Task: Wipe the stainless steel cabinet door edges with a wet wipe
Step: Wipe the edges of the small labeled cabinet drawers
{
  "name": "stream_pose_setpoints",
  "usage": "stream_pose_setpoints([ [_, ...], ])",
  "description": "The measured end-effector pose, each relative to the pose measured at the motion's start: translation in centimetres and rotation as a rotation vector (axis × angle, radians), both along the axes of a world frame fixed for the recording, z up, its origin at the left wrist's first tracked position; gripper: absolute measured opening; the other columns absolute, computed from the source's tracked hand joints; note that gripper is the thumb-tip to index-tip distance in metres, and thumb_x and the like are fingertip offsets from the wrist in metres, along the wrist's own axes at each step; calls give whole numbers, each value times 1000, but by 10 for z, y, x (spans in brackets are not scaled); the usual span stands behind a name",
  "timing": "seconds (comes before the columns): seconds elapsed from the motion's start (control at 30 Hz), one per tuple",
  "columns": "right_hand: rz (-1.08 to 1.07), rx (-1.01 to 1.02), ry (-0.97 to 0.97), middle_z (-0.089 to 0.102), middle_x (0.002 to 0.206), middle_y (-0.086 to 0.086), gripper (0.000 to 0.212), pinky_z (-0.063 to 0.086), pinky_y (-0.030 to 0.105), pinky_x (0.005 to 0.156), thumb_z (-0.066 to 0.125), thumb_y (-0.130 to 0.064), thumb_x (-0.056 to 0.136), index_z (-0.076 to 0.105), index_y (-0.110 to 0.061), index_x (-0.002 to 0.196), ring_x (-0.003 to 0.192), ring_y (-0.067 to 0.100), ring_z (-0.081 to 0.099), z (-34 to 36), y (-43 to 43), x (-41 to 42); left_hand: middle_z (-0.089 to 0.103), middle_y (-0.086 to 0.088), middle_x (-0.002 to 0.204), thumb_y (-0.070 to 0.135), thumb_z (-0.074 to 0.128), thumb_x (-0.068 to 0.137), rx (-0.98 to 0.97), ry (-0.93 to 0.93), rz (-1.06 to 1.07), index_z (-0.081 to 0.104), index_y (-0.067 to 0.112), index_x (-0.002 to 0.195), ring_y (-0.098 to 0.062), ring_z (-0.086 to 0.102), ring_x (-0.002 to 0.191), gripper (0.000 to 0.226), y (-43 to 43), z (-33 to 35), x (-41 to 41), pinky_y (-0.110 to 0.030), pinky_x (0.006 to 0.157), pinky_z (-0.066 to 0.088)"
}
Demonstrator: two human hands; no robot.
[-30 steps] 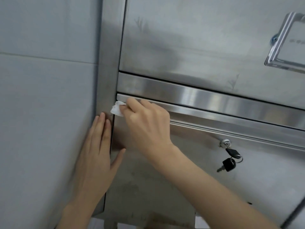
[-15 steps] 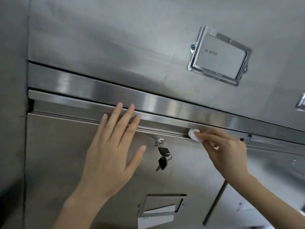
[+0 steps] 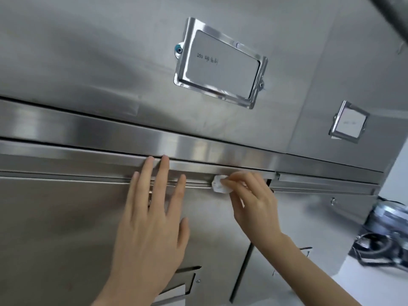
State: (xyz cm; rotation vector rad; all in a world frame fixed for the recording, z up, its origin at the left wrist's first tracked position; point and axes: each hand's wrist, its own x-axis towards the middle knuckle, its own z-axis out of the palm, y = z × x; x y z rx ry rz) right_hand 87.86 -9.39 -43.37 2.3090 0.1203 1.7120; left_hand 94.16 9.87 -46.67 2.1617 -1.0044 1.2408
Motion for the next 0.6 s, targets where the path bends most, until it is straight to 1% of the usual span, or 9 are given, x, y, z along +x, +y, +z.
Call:
stream_pose_setpoints([
  [0.1,81,57,-18,67,92,5,18,43,19,77,57,-3,86,73,-4,93,86,17,57,-8,6,6,37,-24,150,23,47,81,8,-59,52,57,-1,131,-42,30,141,57,-16,-1,-3,-58,113,22],
  [0.17,131,94,-43,68,91,4,17,46,20,74,63,0,85,74,-7,95,83,18,59,-8,3,8,35,-26,150,23,50,78,-10,-72,77,55,-2,133,-41,28,142,60,-27,-1,-5,-60,116,17],
  [0.27,172,58,-28,68,88,4,20,47,23,69,63,7,83,74,-7,92,82,19,60,-3,-8,8,29,-27,153,26,43,80,-34,-115,48,51,0,138,-45,22,143,64,-46,-5,-9,-60,116,15],
  [0.33,134,39,3,69,87,3,24,48,23,68,63,12,79,74,-7,89,81,20,61,-4,-29,-4,24,-27,155,30,39,80,-43,-117,27,47,0,140,-45,19,144,67,-62,-8,-9,-60,116,16],
  [0.37,90,60,-4,69,86,3,27,48,24,67,64,15,76,74,-7,87,79,20,61,-4,-46,-15,22,-27,155,32,39,80,-44,-119,18,45,0,141,-45,18,144,69,-70,-10,-9,-61,115,16],
  [0.47,-26,131,-72,70,84,2,28,49,27,62,67,16,73,75,-8,84,73,20,61,-2,-92,-48,24,-21,157,34,42,80,-12,-169,-12,45,2,142,-42,19,145,69,-96,-18,-12,-63,114,17],
  [0.57,-19,180,-105,68,79,3,26,44,18,63,68,15,73,75,-7,82,72,17,59,-3,-100,-45,26,-18,157,37,42,79,35,-187,-24,46,3,142,-39,21,145,71,-118,-20,-13,-63,115,13],
  [0.6,4,230,-118,68,79,3,24,44,19,63,69,14,73,75,-7,82,72,18,60,-5,-97,-40,27,-18,156,37,42,80,48,-192,-17,47,3,141,-39,21,145,70,-125,-20,-14,-62,115,13],
])
